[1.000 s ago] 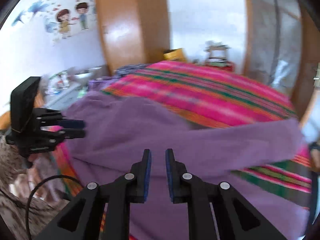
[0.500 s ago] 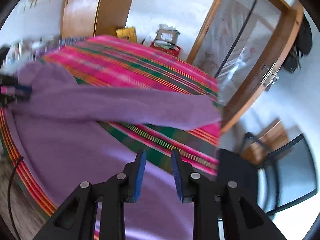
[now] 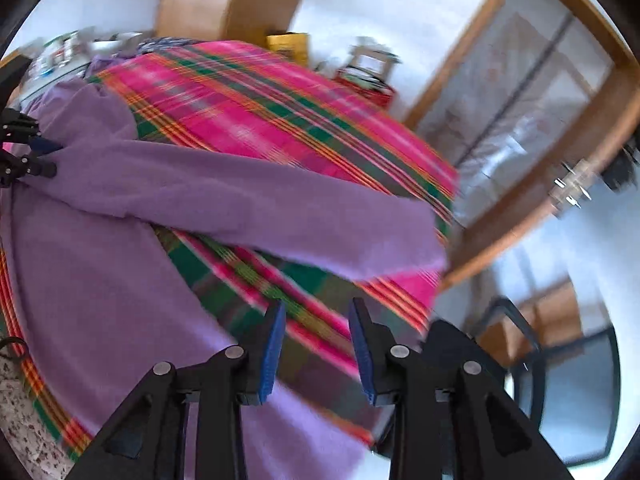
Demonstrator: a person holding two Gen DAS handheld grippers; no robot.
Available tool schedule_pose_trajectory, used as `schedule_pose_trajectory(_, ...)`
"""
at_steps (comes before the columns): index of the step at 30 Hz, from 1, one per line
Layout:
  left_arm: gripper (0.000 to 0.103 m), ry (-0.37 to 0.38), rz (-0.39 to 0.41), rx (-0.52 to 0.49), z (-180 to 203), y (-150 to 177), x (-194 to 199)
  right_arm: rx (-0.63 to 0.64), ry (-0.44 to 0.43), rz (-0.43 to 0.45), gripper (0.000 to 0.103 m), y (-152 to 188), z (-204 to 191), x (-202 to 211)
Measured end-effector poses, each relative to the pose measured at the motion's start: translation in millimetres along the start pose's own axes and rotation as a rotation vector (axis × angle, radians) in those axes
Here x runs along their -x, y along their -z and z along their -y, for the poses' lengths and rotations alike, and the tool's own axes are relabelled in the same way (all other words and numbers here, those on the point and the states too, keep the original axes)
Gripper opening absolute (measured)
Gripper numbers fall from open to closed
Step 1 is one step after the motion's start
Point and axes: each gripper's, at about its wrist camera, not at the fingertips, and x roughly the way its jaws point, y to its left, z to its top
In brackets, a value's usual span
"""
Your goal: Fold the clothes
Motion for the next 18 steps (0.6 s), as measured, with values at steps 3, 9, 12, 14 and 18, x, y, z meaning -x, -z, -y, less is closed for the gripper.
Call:
schedule_pose_trajectory(3,0.031,-0.004,0.005,-0.001,1.9,-3.0,1.2,0.022,-0.052,0.037,0.034,-21.4,-2.8,-15.7)
schedule_pose_trajectory(9,0.031,0.004,-0.006,0.03,-1.1,-7.9,-5.1,0.115,-0.184,0.045,0.036,-65.5,-20.7,-50.3)
schedule_pose_trajectory(12,0.031,0.012,-0.011,0.037,-2.7,-8.7,-7.5,0.173,-0.245,0.035,0.037,-84.6,-30.9,-67.2)
schedule_pose_trajectory(14,0.031,0.018,-0.019,0.04,-4.0,-8.9,-9.2,0.21,-0.273,0.021,0.038,-94.6,-36.3,-77.1)
schedule_pose_trajectory(18,0.031,0.027,-0.031,0.042,-5.8,-8.9,-13.0,0.272,-0.301,-0.017,0.039,-107.8,-44.9,-95.2)
